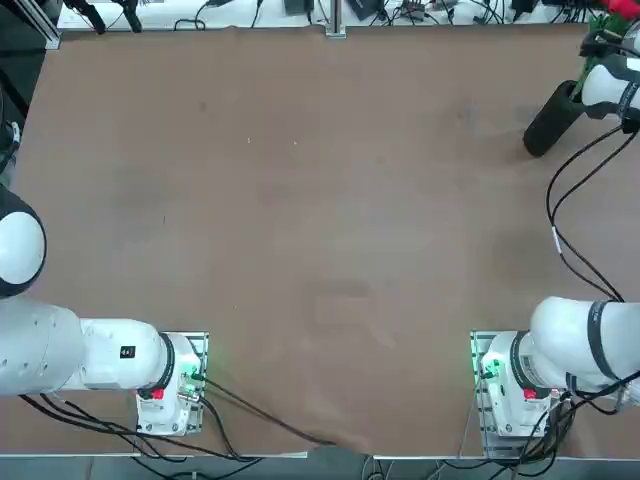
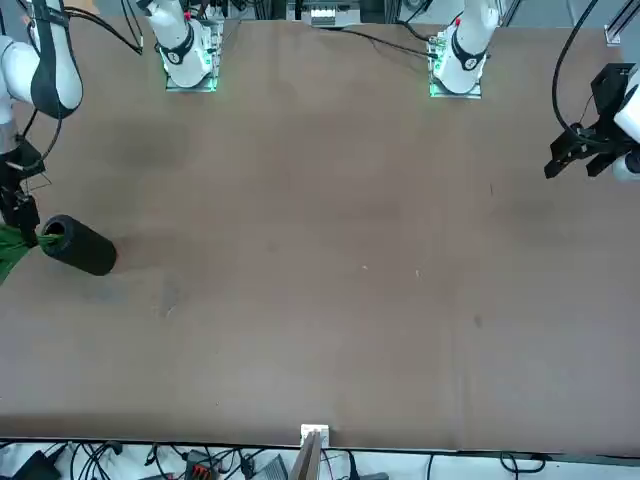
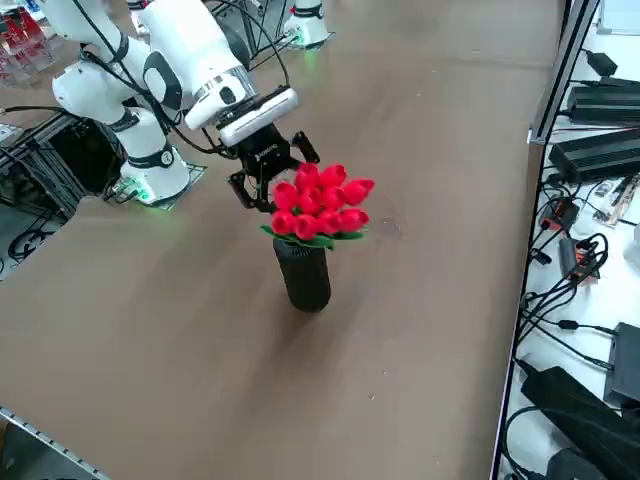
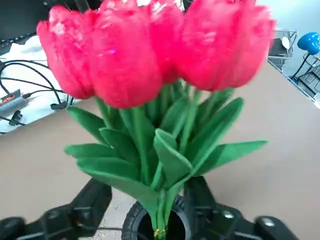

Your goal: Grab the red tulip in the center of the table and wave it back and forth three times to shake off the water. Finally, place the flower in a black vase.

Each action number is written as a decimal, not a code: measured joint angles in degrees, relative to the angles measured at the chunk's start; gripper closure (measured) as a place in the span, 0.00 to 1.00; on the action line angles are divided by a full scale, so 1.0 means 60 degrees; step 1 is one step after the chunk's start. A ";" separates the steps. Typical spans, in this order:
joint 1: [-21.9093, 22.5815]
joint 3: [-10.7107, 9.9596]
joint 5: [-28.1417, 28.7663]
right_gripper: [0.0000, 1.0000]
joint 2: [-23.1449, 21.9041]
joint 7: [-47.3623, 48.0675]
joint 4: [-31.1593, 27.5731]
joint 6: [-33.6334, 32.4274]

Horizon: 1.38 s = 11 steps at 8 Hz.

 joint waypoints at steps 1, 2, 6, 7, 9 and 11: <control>0.0001 0.0011 0.0000 0.00 -0.0150 0.0000 -0.0002 -0.0014; 0.0003 0.0049 -0.0001 0.00 -0.0414 -0.0011 0.0001 -0.0304; 0.0431 0.0333 -0.0013 0.00 -0.2650 -0.0102 0.0337 -0.5295; 0.0650 0.0370 -0.0014 0.00 -0.2980 -0.0157 0.0817 -0.6996; 0.1317 0.0445 -0.0005 0.00 -0.2817 -0.0483 0.2610 -1.0396; 0.2251 0.0483 0.0027 0.00 -0.1821 -0.1080 0.4184 -1.2013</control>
